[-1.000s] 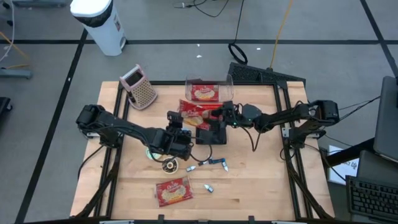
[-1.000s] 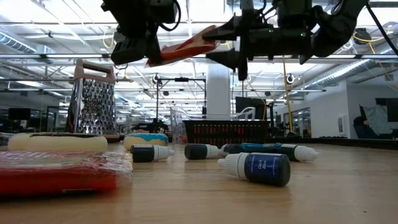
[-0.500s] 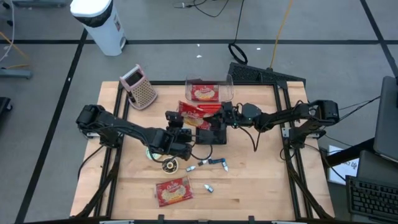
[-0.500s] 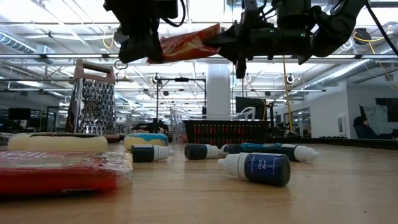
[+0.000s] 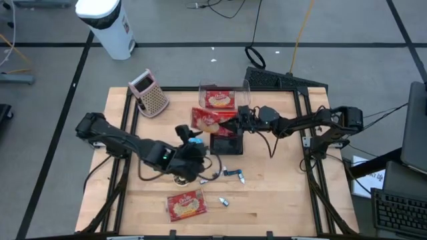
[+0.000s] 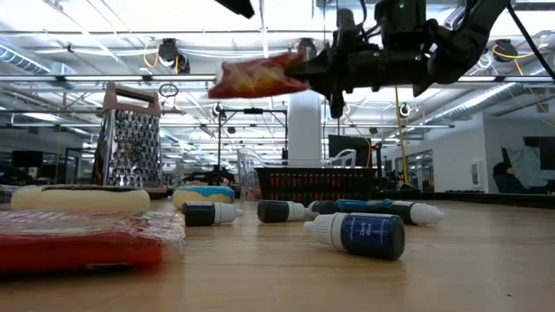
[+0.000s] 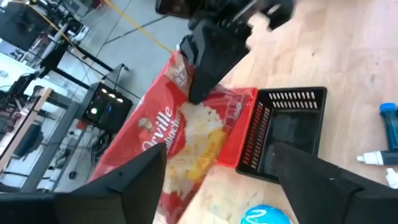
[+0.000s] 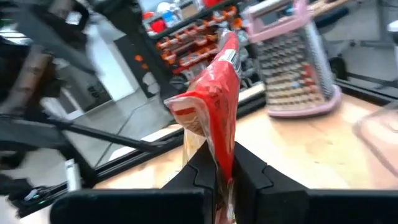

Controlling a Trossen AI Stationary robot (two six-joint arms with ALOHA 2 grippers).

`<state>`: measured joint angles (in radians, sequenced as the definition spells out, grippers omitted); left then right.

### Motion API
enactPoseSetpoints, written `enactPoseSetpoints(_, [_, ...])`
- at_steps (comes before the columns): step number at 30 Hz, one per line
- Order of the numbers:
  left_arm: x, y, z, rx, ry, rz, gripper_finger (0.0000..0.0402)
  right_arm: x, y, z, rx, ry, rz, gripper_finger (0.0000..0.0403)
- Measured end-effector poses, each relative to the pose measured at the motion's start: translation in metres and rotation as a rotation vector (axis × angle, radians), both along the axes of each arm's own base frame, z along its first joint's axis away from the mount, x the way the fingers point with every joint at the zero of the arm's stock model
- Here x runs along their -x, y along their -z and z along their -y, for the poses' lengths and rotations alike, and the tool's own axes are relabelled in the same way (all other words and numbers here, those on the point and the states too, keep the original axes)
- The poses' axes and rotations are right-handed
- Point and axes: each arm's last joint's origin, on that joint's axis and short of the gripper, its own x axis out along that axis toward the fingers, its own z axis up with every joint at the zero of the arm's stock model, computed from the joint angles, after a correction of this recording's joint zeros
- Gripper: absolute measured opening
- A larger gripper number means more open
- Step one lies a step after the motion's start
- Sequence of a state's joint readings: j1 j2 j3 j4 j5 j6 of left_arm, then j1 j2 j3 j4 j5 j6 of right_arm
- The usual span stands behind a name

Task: Pick & Place Food Item
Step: Put the left popcorn pack into the transparent bin

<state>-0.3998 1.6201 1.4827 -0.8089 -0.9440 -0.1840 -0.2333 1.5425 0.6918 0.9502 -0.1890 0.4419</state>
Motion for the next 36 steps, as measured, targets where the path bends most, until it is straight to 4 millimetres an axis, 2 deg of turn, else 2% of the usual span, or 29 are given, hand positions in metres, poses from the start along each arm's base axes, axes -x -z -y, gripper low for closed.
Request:
enactPoseSetpoints(5, [0.022,-0.016,0.009,-0.033,0.059,0.028,0.0320,0.004,0.001,0.015,-0.043,-0.029,-0.011,0.0010])
enactPoseSetpoints(9, [0.045,-0.023,0.004,-0.048,0.042,0.089,0.0328,0.011,0.001,0.036,-0.088,-0.011,-0.008,0.0010])
enactPoseSetpoints(12, [0.065,-0.019,-0.007,-0.012,0.024,0.167,0.0326,0.019,0.001,0.055,-0.124,0.020,-0.006,0.0010])
enactPoseSetpoints(16, [0.086,-0.002,-0.027,0.073,0.040,0.264,0.0319,0.029,-0.002,0.082,-0.153,0.062,-0.013,0.0009])
enactPoseSetpoints(19, [0.095,0.011,-0.042,0.166,0.129,0.328,0.0315,0.030,-0.014,0.102,-0.163,0.079,-0.037,0.0009])
enactPoseSetpoints(23, [0.100,0.024,-0.062,0.223,0.249,0.386,0.0319,0.023,-0.040,0.126,-0.140,0.103,-0.154,0.0010])
enactPoseSetpoints(29, [0.108,0.040,-0.091,0.218,0.189,0.390,0.0328,0.018,-0.081,0.141,-0.019,0.150,-0.372,0.0015])
enactPoseSetpoints(32, [0.111,0.045,-0.100,0.252,0.213,0.390,0.0326,0.019,-0.089,0.143,0.013,0.163,-0.399,0.0011])
enactPoseSetpoints(36, [0.124,0.041,-0.108,0.319,0.344,0.435,0.0319,0.022,-0.086,0.144,-0.001,0.163,-0.427,0.0010])
